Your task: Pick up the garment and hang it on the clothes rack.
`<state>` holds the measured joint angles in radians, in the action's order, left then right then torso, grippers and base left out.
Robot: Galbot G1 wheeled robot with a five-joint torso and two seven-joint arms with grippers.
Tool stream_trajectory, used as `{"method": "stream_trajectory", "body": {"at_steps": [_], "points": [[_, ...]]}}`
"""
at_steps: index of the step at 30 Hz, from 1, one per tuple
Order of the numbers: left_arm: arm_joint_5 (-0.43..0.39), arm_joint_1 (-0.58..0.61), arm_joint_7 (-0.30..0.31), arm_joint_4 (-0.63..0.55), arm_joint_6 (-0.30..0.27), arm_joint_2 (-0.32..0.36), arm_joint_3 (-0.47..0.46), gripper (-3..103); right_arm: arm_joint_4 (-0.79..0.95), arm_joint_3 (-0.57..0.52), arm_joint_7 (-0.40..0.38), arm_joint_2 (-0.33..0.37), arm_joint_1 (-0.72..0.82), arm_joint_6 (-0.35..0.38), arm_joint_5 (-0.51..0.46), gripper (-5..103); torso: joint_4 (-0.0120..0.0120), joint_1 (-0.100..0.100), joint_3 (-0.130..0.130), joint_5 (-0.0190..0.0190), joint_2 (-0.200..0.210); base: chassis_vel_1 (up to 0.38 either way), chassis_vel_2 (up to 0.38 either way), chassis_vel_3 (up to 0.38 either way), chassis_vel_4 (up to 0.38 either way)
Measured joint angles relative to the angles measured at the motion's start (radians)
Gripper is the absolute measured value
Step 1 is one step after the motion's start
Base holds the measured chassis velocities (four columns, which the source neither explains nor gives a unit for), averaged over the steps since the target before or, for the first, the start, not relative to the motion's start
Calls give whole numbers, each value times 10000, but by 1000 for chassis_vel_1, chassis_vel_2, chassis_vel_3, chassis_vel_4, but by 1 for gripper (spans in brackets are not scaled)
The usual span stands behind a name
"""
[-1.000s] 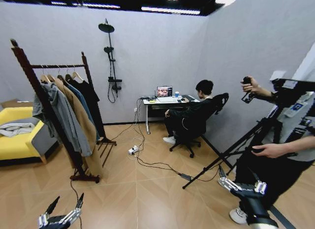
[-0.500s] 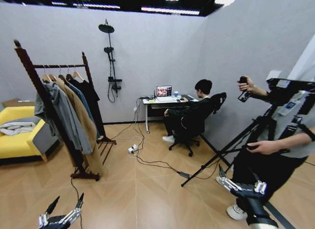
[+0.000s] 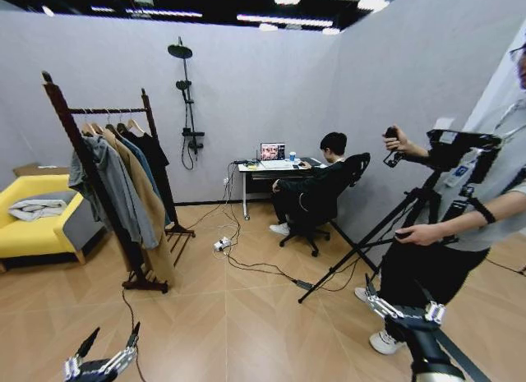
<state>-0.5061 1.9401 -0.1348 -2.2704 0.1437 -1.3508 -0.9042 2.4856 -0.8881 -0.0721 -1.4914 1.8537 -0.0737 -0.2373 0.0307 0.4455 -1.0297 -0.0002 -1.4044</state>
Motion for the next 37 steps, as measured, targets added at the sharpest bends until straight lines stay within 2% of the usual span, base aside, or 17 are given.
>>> {"method": "stream_trajectory", "body": {"at_steps": [28, 37], "points": [[0, 0, -2, 0, 0, 0, 0, 100, 0, 0, 0, 1, 0, 0, 0, 100, -1, -8, 2, 2, -3, -5, -4, 6, 5], [0, 0, 0, 0, 0, 0, 0, 100, 0, 0, 0, 1, 0, 0, 0, 100, -2, -8, 2, 3, -3, 93, 102, -92, -109]]}}
